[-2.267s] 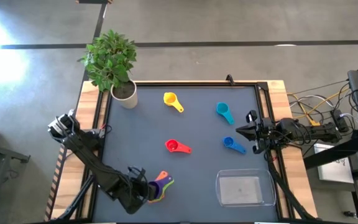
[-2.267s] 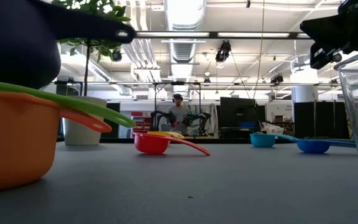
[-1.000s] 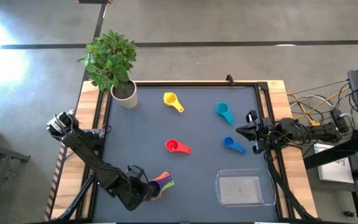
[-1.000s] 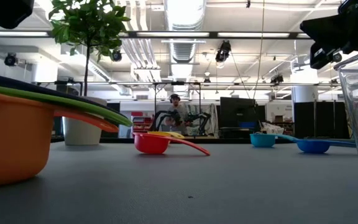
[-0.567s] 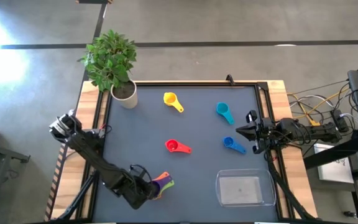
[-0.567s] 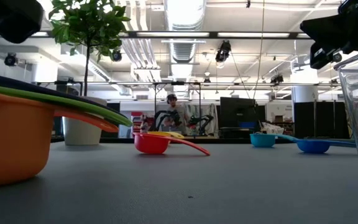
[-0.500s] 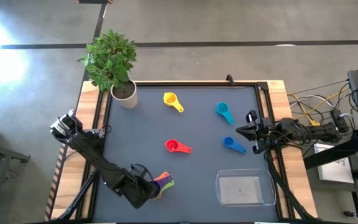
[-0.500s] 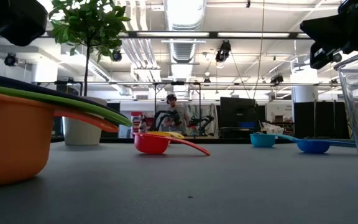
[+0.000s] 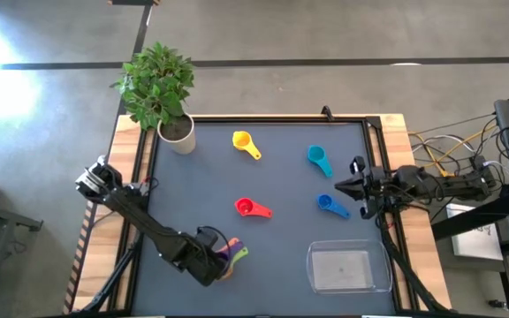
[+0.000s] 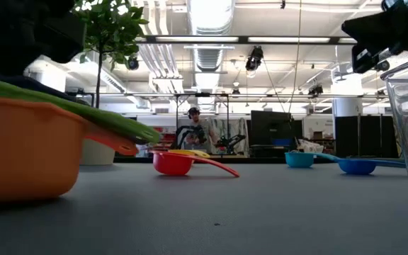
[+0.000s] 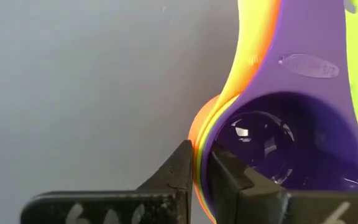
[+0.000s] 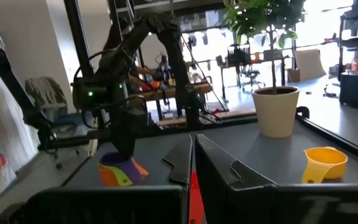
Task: Nest measuring cups in basket
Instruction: Move the stacked nesting measuring cups to the top middle of the table
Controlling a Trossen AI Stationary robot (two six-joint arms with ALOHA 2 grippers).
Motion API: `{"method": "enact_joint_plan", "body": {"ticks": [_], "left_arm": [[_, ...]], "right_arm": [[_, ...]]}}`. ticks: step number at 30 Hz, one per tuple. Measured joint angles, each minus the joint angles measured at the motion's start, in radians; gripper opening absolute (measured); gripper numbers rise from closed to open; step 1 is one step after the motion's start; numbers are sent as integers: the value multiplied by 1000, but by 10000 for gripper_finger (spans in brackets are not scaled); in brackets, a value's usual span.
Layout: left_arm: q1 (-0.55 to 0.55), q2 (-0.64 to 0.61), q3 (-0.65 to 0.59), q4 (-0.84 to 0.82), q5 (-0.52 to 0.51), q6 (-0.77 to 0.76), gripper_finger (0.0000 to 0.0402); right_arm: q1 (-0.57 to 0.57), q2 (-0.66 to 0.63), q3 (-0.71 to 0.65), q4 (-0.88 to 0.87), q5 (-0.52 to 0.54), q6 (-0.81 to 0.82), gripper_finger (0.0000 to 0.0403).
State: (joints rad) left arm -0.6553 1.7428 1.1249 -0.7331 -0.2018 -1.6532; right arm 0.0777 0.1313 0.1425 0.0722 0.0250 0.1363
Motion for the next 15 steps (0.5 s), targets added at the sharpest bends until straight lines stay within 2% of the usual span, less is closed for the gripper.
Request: {"method": "enact_joint_plan", "body": {"ticks": [5, 9, 15], "left_arm": [[28, -2, -11, 0, 2, 90, 8], [56, -6, -23, 3, 3, 192, 8], [116, -12, -34, -34, -29, 368, 8]], "right_arm": [[0, 151, 126, -52, -1, -55, 9], [0, 322, 223, -78, -8, -104, 11], [0, 599, 370, -74, -35, -177, 47]]}}
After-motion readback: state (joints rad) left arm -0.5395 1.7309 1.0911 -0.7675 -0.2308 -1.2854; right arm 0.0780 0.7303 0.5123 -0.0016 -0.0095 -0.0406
